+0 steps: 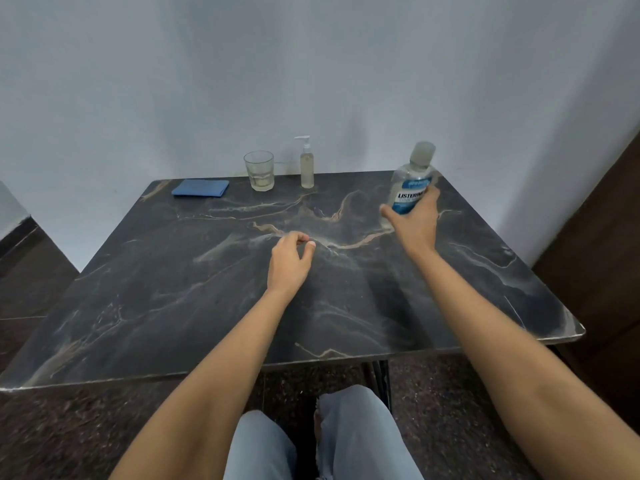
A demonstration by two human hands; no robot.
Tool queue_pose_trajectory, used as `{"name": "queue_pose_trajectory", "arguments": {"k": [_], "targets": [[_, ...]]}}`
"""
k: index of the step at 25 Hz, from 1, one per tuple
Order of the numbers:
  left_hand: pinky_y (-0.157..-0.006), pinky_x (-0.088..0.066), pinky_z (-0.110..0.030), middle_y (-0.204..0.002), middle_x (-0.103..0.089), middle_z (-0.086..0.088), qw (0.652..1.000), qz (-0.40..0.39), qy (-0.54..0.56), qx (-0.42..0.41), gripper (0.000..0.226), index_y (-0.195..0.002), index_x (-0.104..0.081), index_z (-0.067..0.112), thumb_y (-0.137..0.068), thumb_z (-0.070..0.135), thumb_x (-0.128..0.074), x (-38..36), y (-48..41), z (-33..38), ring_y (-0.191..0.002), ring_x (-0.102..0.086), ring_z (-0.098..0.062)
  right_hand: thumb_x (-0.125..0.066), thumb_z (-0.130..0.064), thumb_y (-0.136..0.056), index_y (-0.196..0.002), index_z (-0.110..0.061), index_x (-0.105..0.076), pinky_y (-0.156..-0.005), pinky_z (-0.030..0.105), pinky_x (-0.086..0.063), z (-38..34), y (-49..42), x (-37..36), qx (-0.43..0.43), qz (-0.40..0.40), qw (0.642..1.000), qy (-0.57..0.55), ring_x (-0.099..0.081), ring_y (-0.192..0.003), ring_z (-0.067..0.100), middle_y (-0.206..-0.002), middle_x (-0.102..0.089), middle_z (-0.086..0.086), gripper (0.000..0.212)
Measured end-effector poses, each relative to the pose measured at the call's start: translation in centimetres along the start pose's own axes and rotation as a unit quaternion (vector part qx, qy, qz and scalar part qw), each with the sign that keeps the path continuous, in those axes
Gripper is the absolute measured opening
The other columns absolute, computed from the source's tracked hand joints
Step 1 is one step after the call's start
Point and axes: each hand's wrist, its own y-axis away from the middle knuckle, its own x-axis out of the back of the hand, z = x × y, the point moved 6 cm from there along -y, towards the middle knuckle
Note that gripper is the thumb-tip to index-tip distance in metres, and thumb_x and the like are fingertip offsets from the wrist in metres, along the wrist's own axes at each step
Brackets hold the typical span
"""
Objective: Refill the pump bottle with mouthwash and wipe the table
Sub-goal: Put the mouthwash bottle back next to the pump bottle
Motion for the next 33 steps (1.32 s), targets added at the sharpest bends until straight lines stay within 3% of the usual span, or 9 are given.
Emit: {"name": "queue_pose_trajectory", "arguments": {"k": [6, 10, 21, 27, 31, 33], "targets": [[-0.095, -0.047, -0.036, -0.111, -0.063, -0.005, 1.000, -0.008, -0.011, -0.010, 0.021, -0.108, -0.062, 0.012, -0.095, 0.027, -0.056, -2.6, -7.8, -1.1, -0.106, -0.058, -0.018, -0.082, -0.026, -0.068, -0.123, -0.012, -0.037, -0.093, 0.027, -0.047, 0.8, -8.3, -6.1, -0.002, 0.004, 1.000, 0.009, -0.056, -0.108, 0.017, -0.120, -0.052, 0.004, 0.073], [-0.091, -0.045, -0.031, -0.111, -0.063, -0.004, 0.999, -0.009, -0.029, -0.017, 0.022, -0.109, -0.062, 0.012, -0.096, 0.028, -0.056, -4.2, -12.7, -2.9, -0.107, -0.057, -0.018, -0.081, -0.025, -0.069, -0.124, -0.010, -0.037, -0.088, 0.023, -0.044, 2.8, -12.7, -10.7, -0.002, -0.002, 1.000, 0.029, -0.054, -0.106, 0.018, -0.120, -0.051, 0.005, 0.072], [-0.084, -0.050, -0.033, -0.105, -0.063, 0.003, 0.997, -0.015, -0.069, -0.027, 0.021, -0.107, -0.062, 0.017, -0.096, 0.034, -0.055, -6.1, -19.1, -7.6, -0.098, -0.060, -0.014, -0.082, -0.029, -0.068, -0.125, -0.010, -0.036, -0.096, 0.042, -0.049, 9.2, -19.4, -19.0, -0.035, 0.011, 0.995, 0.087, -0.055, -0.113, 0.028, -0.123, -0.051, 0.010, 0.075], [-0.089, -0.050, -0.035, -0.108, -0.063, -0.001, 0.998, -0.012, -0.058, -0.027, 0.022, -0.109, -0.062, 0.015, -0.096, 0.032, -0.055, -4.5, -18.9, -8.0, -0.101, -0.060, -0.015, -0.083, -0.027, -0.067, -0.125, -0.010, -0.037, -0.097, 0.041, -0.047, 10.3, -18.9, -19.4, -0.045, 0.014, 0.996, 0.070, -0.053, -0.115, 0.027, -0.123, -0.051, 0.008, 0.076], [-0.089, -0.051, -0.034, -0.111, -0.063, 0.002, 0.997, -0.019, -0.073, -0.032, 0.025, -0.113, -0.061, 0.018, -0.096, 0.036, -0.056, 0.2, -17.2, -9.5, -0.102, -0.059, -0.011, -0.080, -0.038, -0.071, -0.141, 0.002, -0.024, -0.112, 0.046, -0.032, 8.6, -16.9, -19.2, -0.104, 0.029, 0.986, 0.128, -0.030, -0.134, 0.038, -0.144, -0.031, 0.022, 0.098], [-0.092, -0.051, -0.035, -0.113, -0.064, 0.002, 0.994, -0.020, -0.102, -0.028, 0.027, -0.115, -0.061, 0.017, -0.096, 0.036, -0.056, 4.0, -16.2, -11.3, -0.105, -0.060, -0.012, -0.071, -0.032, -0.080, -0.144, 0.002, -0.020, -0.116, 0.045, -0.024, 5.9, -14.7, -19.6, -0.062, 0.073, 0.988, 0.125, -0.020, -0.139, 0.040, -0.151, -0.016, 0.026, 0.089]]}}
